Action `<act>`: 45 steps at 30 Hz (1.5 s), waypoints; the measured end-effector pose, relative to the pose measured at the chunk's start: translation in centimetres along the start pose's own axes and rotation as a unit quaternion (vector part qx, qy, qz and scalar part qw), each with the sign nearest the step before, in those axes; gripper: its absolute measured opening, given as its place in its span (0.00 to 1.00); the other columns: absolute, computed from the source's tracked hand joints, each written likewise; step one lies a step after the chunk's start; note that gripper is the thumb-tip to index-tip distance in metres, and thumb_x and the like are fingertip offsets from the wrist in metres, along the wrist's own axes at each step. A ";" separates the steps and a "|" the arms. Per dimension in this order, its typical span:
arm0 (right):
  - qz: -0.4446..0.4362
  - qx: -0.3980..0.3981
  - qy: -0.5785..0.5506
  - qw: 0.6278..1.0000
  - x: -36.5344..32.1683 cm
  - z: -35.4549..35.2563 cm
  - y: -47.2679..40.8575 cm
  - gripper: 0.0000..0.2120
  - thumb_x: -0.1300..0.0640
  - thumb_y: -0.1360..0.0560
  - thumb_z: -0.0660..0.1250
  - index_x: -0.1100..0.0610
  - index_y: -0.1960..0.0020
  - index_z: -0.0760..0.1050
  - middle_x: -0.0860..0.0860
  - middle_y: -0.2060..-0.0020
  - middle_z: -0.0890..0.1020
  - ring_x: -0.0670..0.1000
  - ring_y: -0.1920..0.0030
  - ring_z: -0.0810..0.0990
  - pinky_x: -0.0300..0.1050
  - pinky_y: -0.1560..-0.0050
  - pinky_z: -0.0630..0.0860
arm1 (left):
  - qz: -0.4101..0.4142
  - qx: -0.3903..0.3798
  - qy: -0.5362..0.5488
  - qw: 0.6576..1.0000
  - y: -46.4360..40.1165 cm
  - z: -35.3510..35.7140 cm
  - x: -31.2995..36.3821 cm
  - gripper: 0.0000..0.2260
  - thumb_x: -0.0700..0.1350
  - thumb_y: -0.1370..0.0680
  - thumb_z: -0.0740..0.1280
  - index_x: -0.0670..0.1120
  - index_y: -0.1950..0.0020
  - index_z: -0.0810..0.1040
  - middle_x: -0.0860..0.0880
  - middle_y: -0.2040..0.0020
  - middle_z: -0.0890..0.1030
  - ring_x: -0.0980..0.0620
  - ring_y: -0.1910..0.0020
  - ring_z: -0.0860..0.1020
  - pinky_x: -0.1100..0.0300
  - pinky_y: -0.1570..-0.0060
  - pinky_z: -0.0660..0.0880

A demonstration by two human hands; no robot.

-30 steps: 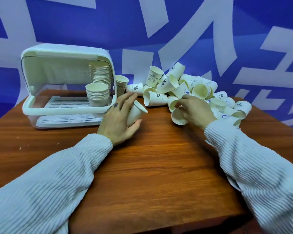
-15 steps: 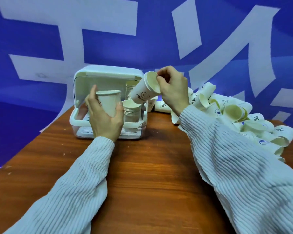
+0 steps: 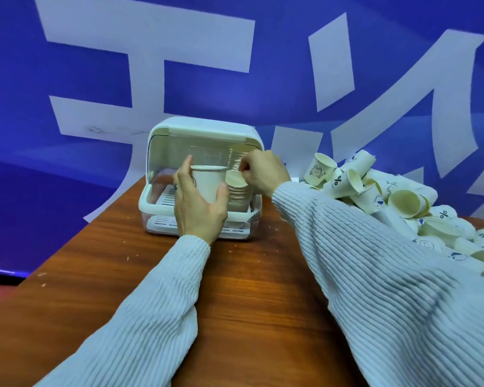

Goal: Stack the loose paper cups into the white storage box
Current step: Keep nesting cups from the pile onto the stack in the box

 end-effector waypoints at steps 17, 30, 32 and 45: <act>0.038 0.087 -0.113 0.989 2.8 -1.7 2.6 0.11 0.51 0.22 0.62 0.49 0.47 0.83 0.47 0.51 0.87 0.56 0.48 0.82 0.51 0.47 0.79 | 0.041 -0.037 0.054 0.997 -5.4 2.1 2.7 0.32 0.52 0.29 0.79 0.48 0.32 0.68 0.48 0.38 0.76 0.49 0.41 0.77 0.60 0.45 0.75; 0.059 0.081 -0.129 0.987 6.9 -1.5 5.6 0.09 0.52 0.23 0.64 0.48 0.52 0.84 0.46 0.60 0.86 0.54 0.55 0.83 0.52 0.52 0.80 | 0.174 -0.123 -0.151 0.965 -6.2 5.5 3.2 0.22 0.56 0.26 0.75 0.48 0.37 0.74 0.51 0.28 0.70 0.47 0.37 0.76 0.49 0.43 0.75; 0.060 0.079 -0.138 0.985 7.1 -1.3 5.8 0.09 0.51 0.23 0.64 0.48 0.52 0.84 0.45 0.62 0.85 0.52 0.57 0.83 0.52 0.53 0.80 | 0.180 -0.125 -0.179 0.959 -5.9 5.7 3.0 0.22 0.57 0.26 0.75 0.49 0.39 0.74 0.52 0.28 0.71 0.47 0.38 0.77 0.50 0.47 0.75; 0.066 0.080 -0.244 0.964 7.7 1.5 7.7 0.08 0.51 0.25 0.65 0.47 0.54 0.83 0.44 0.67 0.84 0.47 0.61 0.83 0.53 0.51 0.81 | 0.255 -0.186 -0.360 0.878 -3.1 6.1 -1.2 0.24 0.67 0.21 0.56 0.52 0.37 0.78 0.49 0.39 0.82 0.48 0.28 0.71 0.46 0.30 0.64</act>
Point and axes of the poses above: each hand's wrist, its own y-axis away from the middle knuckle, its own z-axis out of the palm, x = y × z, the point moved 4 cm from there along -y, towards the middle knuckle
